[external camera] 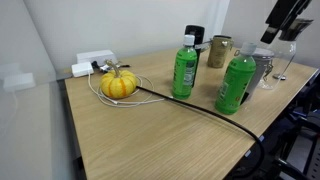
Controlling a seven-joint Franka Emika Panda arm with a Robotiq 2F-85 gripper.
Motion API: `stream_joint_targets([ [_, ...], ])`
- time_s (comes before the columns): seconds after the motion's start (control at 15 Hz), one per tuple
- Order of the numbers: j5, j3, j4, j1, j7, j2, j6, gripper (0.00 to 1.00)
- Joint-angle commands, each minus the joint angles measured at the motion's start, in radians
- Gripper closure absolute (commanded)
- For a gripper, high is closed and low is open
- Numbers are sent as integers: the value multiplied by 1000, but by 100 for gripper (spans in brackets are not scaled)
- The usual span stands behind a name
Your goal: Move a green bottle to the right side of the table
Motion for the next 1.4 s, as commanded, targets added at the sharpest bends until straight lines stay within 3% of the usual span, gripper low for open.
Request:
stream_joint_targets([
  [0.0,-13,-16,2,17,10,4,-3,0],
  [0.47,53,-77,41,104,-99,0,-116,0],
  [0.93,42,-105,34,126,-192,85,59,0],
  [1.33,58,-134,63,151,-284,217,137,0],
])
